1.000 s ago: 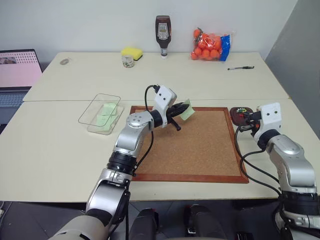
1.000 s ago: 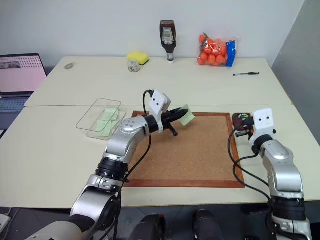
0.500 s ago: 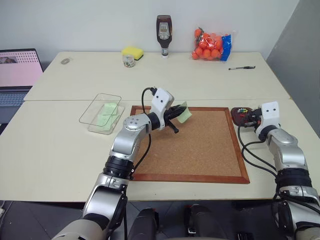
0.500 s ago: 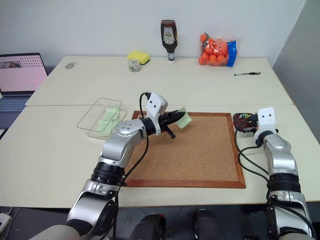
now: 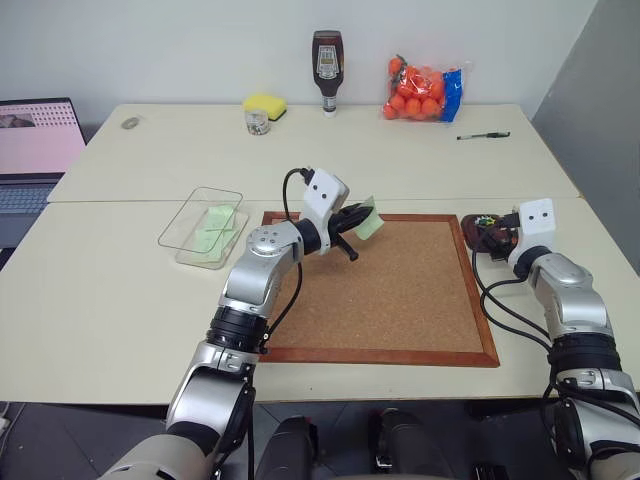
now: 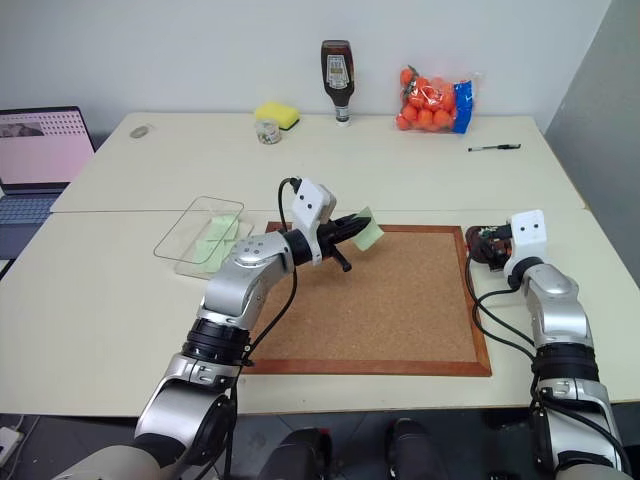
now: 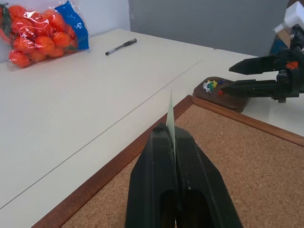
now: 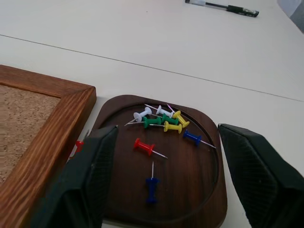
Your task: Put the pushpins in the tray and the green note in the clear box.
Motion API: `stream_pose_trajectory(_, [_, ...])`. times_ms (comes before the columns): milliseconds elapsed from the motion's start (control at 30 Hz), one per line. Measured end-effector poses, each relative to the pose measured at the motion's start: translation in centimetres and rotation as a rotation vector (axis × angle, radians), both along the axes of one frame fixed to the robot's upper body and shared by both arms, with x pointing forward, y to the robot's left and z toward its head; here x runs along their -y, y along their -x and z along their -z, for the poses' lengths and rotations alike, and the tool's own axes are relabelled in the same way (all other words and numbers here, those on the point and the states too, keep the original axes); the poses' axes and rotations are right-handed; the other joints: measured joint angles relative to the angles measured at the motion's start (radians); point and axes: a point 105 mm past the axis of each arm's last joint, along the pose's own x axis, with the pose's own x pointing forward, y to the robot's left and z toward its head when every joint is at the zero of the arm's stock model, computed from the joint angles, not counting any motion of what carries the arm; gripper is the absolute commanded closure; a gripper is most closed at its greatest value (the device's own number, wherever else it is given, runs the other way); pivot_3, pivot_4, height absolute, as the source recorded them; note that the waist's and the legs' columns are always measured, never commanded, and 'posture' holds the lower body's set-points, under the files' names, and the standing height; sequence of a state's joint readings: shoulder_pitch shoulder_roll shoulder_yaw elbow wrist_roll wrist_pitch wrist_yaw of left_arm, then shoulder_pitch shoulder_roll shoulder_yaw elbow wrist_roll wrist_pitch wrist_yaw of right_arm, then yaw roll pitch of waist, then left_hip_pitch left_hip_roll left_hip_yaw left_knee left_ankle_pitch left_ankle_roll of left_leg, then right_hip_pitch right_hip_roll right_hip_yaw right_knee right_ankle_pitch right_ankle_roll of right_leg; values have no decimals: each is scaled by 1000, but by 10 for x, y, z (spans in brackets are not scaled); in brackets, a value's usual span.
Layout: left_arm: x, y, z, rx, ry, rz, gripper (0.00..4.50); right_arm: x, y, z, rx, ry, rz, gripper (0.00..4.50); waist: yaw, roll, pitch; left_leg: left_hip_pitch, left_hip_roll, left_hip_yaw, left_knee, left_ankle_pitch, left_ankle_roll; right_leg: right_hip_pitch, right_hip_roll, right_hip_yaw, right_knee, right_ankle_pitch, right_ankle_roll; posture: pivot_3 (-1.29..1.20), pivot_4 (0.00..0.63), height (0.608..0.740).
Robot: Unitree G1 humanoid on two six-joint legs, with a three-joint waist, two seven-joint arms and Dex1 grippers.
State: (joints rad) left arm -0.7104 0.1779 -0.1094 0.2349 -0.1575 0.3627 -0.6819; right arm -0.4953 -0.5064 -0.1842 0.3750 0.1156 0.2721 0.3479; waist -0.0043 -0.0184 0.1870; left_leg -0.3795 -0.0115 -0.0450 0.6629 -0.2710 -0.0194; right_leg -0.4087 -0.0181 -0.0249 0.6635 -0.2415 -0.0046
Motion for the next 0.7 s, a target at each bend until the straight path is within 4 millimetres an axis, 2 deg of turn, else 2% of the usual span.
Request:
stream_pose_trajectory(133, [-18,-7,-13,35,12,-85,4500,-23,16,-20,72,25,-142,1028,-2,0,0,0,1,1,0,0,0,-1,1,1,0,0,0,0,150,740])
stream_pose_trajectory(233, [-44,-11,-35,88,26,-203,4500,-45,31,-35,100,54,-296,1028,-4,0,0,0,1,1,0,0,0,-2,1,1,0,0,1,0,150,740])
stream_pose_trajectory(333, [-73,-10,-47,107,23,-337,4500,-82,47,-53,116,73,-510,1028,-7,0,0,1,1,1,0,0,0,-1,1,2,0,0,1,0,150,740])
stream_pose_trajectory(367, [-81,-10,-48,105,20,-371,4500,-95,53,-57,119,77,-577,1028,-8,0,0,1,2,1,0,0,0,-1,2,2,0,0,1,0,150,740])
stream_pose_trajectory(400, [-94,-7,-47,95,9,-427,4500,-117,62,-62,112,79,-693,1028,-9,0,0,1,2,1,0,0,0,-1,2,2,0,0,1,0,150,740])
stream_pose_trajectory(467, [-108,-6,-44,71,-3,-490,4500,-141,72,-63,90,77,-813,1028,-6,0,0,1,2,0,0,0,0,-1,2,1,0,0,1,0,150,740])
stream_pose_trajectory(633, [-178,-2,-27,-3,-67,-770,4500,-201,71,-79,52,114,-1026,1028,-17,-2,1,2,3,-1,0,0,0,-1,3,0,1,2,0,0,150,740])
stream_pose_trajectory(700, [-195,-2,-24,-19,-74,-839,4500,-214,65,-84,45,96,-1047,1028,-17,-2,1,2,3,-3,0,0,-1,-1,3,-1,1,2,0,0,150,740])
